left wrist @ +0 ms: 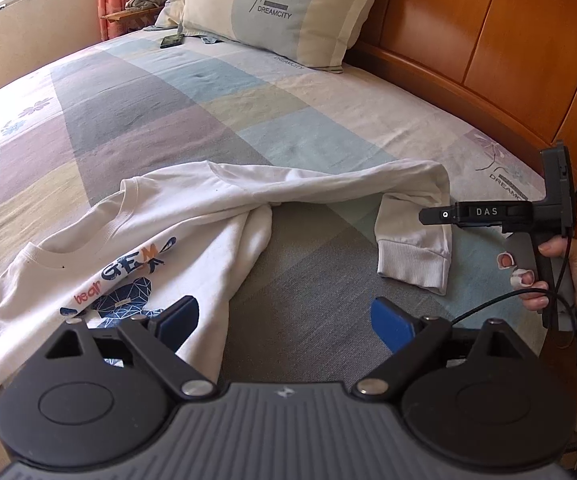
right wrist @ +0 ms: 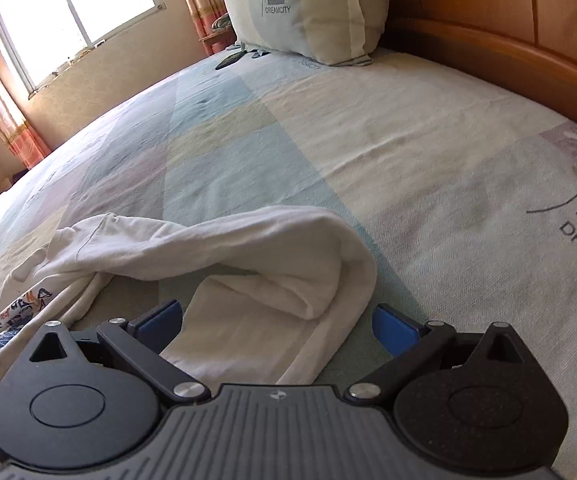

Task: Fold clothes
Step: 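Move the right gripper to the sleeve cuff lying near the headboard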

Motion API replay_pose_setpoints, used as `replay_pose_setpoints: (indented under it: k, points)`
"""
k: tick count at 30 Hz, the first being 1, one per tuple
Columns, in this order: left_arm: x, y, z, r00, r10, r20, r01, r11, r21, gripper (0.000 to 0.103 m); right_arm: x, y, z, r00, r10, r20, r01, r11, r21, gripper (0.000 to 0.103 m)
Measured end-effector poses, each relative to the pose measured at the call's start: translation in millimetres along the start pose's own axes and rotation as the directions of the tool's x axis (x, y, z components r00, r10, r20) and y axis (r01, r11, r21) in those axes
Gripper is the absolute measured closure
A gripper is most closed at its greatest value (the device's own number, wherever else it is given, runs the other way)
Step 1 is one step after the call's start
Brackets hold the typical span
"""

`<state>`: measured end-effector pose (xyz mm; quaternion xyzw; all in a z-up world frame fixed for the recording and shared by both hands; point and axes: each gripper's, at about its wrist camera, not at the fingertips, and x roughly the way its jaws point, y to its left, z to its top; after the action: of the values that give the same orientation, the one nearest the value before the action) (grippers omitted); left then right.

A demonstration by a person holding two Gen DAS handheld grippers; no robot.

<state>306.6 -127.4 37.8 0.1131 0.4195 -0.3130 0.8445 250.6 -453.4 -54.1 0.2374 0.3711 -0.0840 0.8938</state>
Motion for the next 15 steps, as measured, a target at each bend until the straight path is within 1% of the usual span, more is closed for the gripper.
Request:
replay_pose_setpoints:
  k: [2,5,8,11,13,15]
  points:
    - [2.3,0.5,-2.8,1.0,0.006,-0.009,-0.007,1.0,-0.006,0.01,-0.9,-3.7,-11.5,0.999,0.021,0.032,-0.021,1.0,0.013,0.0]
    - [3.4,2.3,-8.0,1.0,0.011,-0.017,-0.011,1.0,-0.02,0.01,-5.8,-7.9,-22.0,0.995,0.061,0.076,-0.06,0.998,-0.014,0.0]
    - [3.7,4.0,-11.2,1.0,0.014,-0.026,-0.015,0.999,-0.035,0.01,-9.5,-20.4,-18.5,0.989,0.112,0.096,-0.119,0.991,0.067,0.0]
    - [1.9,3.7,-13.0,0.999,0.024,-0.028,-0.025,0.999,-0.035,0.01,-11.9,-32.9,-10.5,0.982,0.152,0.113,-0.169,0.973,0.156,0.0]
    - [-0.8,3.3,-13.5,0.999,0.024,-0.024,-0.025,0.999,-0.032,0.01,-10.9,-35.3,3.1,0.983,0.118,0.138,-0.139,0.979,0.152,0.0]
    - [-2.6,2.9,-14.1,0.999,0.026,-0.024,-0.027,0.999,-0.031,0.01,-8.0,-38.7,18.9,0.978,0.096,0.187,-0.121,0.985,0.123,0.0]
